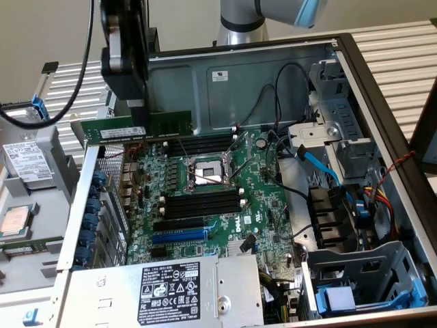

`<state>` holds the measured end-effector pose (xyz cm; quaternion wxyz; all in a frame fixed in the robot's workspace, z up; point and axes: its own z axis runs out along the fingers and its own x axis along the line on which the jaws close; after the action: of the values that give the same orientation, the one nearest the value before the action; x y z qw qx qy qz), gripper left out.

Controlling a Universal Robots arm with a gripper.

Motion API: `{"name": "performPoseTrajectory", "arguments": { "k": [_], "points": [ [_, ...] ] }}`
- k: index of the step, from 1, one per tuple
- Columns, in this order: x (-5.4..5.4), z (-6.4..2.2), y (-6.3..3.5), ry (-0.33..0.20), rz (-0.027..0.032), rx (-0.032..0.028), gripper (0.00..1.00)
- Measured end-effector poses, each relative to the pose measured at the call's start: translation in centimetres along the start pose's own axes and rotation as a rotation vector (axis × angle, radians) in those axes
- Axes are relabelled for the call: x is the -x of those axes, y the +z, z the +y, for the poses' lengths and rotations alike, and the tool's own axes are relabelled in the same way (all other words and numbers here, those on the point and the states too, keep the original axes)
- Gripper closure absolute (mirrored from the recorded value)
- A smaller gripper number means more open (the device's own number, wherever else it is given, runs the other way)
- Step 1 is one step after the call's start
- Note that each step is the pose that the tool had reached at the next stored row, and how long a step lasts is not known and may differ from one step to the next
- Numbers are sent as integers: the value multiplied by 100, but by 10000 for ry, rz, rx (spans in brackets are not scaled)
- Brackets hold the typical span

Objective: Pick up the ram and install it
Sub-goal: 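Pick up the ram and move it above insertion slot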

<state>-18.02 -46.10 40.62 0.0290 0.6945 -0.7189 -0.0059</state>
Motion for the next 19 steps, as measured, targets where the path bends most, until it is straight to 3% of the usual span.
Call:
{"name": "performPoseTrajectory", "arguments": {
  "k": [16,19],
  "points": [
    [27,-720,-36,0,1,0,88],
    [29,-785,-39,0,0,0,88]
  ]
}}
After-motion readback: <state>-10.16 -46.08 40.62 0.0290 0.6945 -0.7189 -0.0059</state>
